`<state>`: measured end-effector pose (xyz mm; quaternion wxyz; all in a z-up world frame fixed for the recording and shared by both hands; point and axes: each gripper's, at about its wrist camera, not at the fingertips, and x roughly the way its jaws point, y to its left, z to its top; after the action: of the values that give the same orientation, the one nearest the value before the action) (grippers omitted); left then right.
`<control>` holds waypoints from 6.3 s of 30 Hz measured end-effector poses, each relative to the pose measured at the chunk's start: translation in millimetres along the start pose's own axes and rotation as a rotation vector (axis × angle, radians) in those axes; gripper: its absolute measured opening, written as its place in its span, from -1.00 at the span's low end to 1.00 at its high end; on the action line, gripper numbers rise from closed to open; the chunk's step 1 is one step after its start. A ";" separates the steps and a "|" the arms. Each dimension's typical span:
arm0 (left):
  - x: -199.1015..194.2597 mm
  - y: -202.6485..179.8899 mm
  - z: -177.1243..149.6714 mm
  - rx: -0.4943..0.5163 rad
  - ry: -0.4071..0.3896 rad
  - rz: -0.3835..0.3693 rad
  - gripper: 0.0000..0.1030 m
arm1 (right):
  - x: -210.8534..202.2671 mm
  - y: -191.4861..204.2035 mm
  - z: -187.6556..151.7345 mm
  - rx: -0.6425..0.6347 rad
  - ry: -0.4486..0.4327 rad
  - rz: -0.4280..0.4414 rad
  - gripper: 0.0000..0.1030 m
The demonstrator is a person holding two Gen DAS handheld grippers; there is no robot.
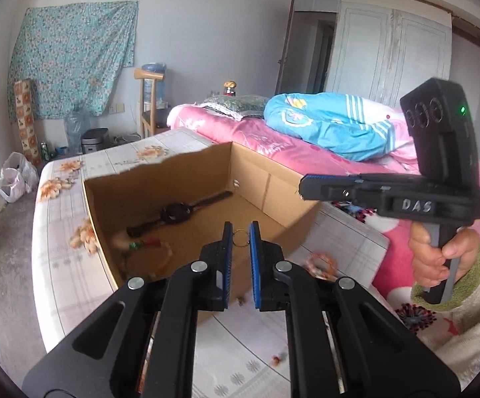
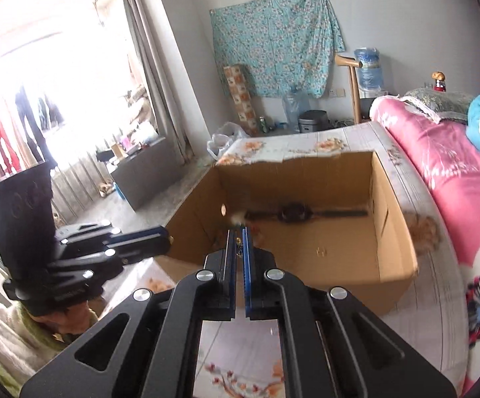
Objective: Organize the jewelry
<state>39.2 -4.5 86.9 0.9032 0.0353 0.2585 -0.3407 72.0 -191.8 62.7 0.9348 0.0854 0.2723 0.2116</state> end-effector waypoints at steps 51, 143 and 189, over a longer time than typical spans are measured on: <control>-8.4 25.8 -83.5 -0.088 0.193 -0.032 0.73 | -42.8 16.4 -28.4 -0.043 0.170 -0.474 0.87; 58.0 8.2 -135.5 -0.068 0.310 0.288 0.86 | 169.9 44.5 -76.4 -0.049 0.425 -0.288 -0.72; 57.1 6.0 -137.5 -0.086 0.356 0.297 0.86 | 121.0 10.5 -111.7 -0.102 0.425 -0.226 -0.83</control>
<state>18.3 -1.0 -60.6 0.8844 0.0940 0.4198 -0.1811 99.6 -123.8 -85.2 0.8773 -0.0394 0.4595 0.1327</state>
